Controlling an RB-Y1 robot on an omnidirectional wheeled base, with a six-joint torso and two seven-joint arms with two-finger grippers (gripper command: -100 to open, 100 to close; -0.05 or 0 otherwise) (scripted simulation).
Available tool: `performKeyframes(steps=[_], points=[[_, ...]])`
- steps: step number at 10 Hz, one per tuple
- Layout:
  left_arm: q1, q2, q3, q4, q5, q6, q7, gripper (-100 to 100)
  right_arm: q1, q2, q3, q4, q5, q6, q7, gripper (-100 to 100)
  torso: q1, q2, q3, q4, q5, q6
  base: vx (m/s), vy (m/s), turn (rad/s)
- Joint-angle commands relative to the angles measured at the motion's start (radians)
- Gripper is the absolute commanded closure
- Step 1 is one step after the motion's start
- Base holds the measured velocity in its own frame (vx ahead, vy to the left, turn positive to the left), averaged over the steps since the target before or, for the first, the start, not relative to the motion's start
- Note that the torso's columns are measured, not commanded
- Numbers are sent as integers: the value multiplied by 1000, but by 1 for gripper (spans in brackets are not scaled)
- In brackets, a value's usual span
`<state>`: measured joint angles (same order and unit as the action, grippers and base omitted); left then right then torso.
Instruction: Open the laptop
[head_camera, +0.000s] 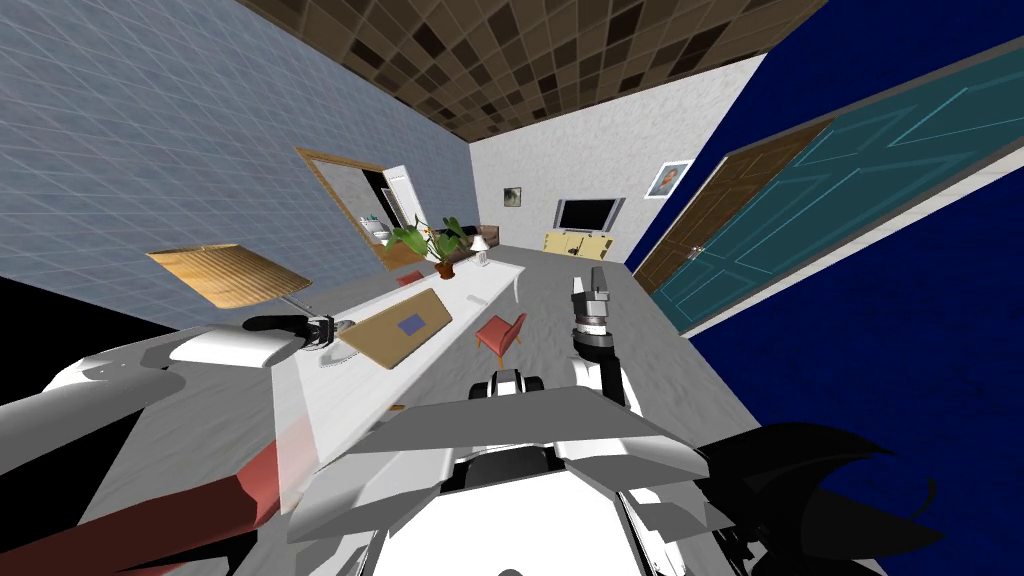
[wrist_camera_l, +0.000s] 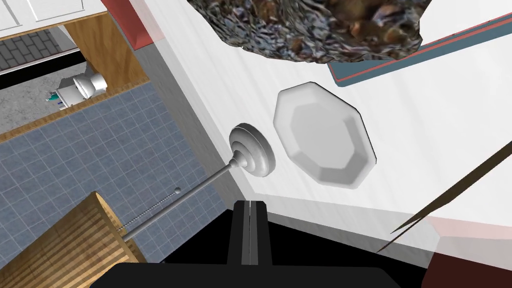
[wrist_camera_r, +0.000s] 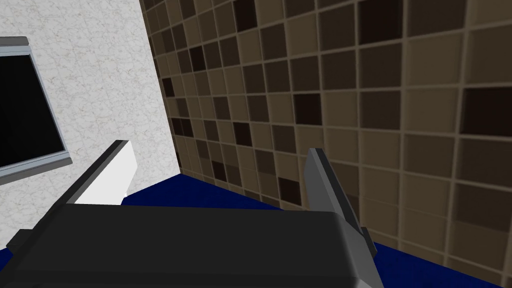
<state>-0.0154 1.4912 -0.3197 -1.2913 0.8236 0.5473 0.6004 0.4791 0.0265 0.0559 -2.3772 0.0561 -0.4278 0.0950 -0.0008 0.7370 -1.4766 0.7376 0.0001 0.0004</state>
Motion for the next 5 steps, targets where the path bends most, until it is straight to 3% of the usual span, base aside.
performKeyframes(steps=[1,5], points=[[2,-3,1,23,-31,-3,-15,-100,0,0,0,0,0,0,0,0,0,1,1,0,0,0,3,-77,-26],[4,-11,4,76,-106,-9,-56,-100,0,0,0,0,0,0,0,0,-3,2,2,1,-1,2,-13,-157,-9]])
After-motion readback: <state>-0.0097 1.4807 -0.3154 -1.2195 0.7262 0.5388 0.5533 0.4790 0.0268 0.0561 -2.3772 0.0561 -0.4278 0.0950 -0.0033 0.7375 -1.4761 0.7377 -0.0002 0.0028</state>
